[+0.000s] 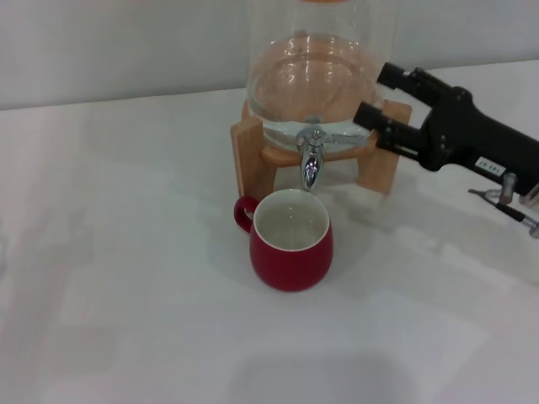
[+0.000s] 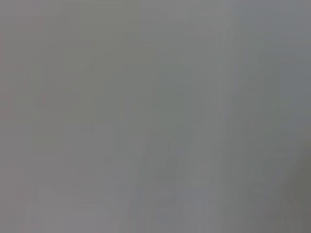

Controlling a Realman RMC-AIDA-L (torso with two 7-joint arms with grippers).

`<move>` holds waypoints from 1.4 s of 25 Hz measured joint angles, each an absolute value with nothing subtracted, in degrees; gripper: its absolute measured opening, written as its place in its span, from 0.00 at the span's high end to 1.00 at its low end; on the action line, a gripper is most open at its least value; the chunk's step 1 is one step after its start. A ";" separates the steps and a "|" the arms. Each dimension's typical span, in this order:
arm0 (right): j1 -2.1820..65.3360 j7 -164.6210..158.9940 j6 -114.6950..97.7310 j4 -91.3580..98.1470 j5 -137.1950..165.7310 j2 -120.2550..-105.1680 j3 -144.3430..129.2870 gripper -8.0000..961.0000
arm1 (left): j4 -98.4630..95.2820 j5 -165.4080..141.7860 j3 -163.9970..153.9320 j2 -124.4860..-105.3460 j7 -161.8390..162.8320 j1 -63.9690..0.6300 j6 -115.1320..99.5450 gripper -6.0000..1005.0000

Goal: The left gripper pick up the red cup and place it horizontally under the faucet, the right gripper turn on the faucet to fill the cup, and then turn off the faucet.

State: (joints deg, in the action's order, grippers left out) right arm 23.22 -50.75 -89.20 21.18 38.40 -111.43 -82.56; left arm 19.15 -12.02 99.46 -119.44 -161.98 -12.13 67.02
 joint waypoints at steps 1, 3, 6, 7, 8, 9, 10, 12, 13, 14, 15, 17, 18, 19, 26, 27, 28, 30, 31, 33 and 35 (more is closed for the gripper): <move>23.21 -50.73 -88.99 21.10 38.40 -111.38 -82.05 0.14 | 19.15 -12.06 99.61 -119.44 -161.98 -12.01 67.02 0.55; 23.20 -50.71 -88.25 20.93 38.39 -111.23 -80.94 0.14 | 19.15 -12.06 99.77 -119.44 -161.98 -11.74 67.04 0.55; 23.20 -50.71 -86.72 20.87 38.39 -111.25 -78.65 0.14 | 19.15 -12.05 100.81 -119.38 -161.98 -11.41 67.04 0.55; 23.20 -50.71 -86.05 20.84 38.39 -111.36 -77.75 0.14 | 19.15 -12.07 101.13 -119.38 -161.98 -11.33 67.04 0.55; 23.20 -50.70 -85.26 20.84 38.39 -111.43 -77.03 0.14 | 19.15 -12.07 101.27 -119.38 -161.98 -11.27 67.03 0.55; 23.20 -50.70 -84.44 20.84 38.39 -111.51 -76.28 0.14 | 19.13 -12.05 101.55 -119.37 -161.98 -11.22 67.00 0.55; 23.20 -50.70 -84.00 20.84 38.39 -111.57 -75.79 0.14 | 19.10 -12.05 101.80 -119.37 -161.98 -11.19 66.98 0.55; 23.20 -50.44 -82.55 20.97 38.29 -111.90 -73.96 0.14 | 19.02 -12.07 102.86 -119.36 -161.98 -10.90 66.94 0.55; 23.20 -50.18 -82.06 21.06 38.25 -112.12 -73.04 0.14 | 19.00 -12.09 103.29 -119.35 -161.98 -10.79 66.94 0.55; 23.20 -49.79 -81.47 21.16 38.25 -112.44 -71.61 0.14 | 19.00 -12.09 103.46 -119.35 -161.98 -10.67 66.94 0.55; 23.20 -49.47 -81.08 21.25 38.24 -112.60 -70.48 0.14 | 18.99 -12.07 103.54 -119.35 -161.98 -10.60 66.94 0.55; 23.21 -49.19 -80.37 21.30 38.28 -112.58 -68.88 0.14 | 19.00 -12.01 103.54 -119.35 -161.98 -10.58 66.94 0.55; 23.27 -49.13 -79.85 21.30 38.21 -112.45 -68.59 0.14 | 19.00 -11.96 103.55 -119.35 -161.98 -10.58 66.94 0.55; 23.38 -48.98 -79.09 21.31 38.05 -112.35 -68.09 0.14 | 19.00 -11.90 103.69 -119.35 -161.98 -10.58 66.94 0.55; 23.64 -44.73 -74.68 21.49 37.84 -114.06 -60.06 0.14 | 18.99 -11.20 106.21 -119.46 -161.98 -10.59 66.95 0.55; 23.64 -43.69 -74.23 21.51 37.83 -114.45 -58.57 0.14 | 18.98 -10.91 106.58 -119.48 -161.98 -10.57 66.95 0.55; 23.64 -42.79 -73.85 21.51 37.83 -114.75 -57.38 0.14 | 18.98 -10.70 106.90 -119.50 -161.98 -10.54 66.96 0.55; 23.65 -41.41 -73.07 21.52 37.84 -115.03 -55.03 0.14 | 18.98 -10.32 107.27 -119.53 -161.98 -10.52 66.97 0.55; 23.67 -40.88 -72.61 21.50 37.82 -115.05 -53.80 0.14 | 18.97 -9.99 107.44 -119.53 -161.98 -10.52 66.97 0.55; 23.70 -39.83 -72.05 21.15 37.77 -115.18 -51.45 0.14 | 18.79 -9.01 107.88 -119.54 -161.98 -10.55 66.98 0.55; 23.77 -38.55 -71.62 20.55 37.67 -115.28 -48.69 0.14 | 18.29 -7.32 108.11 -119.53 -161.98 -10.76 66.99 0.55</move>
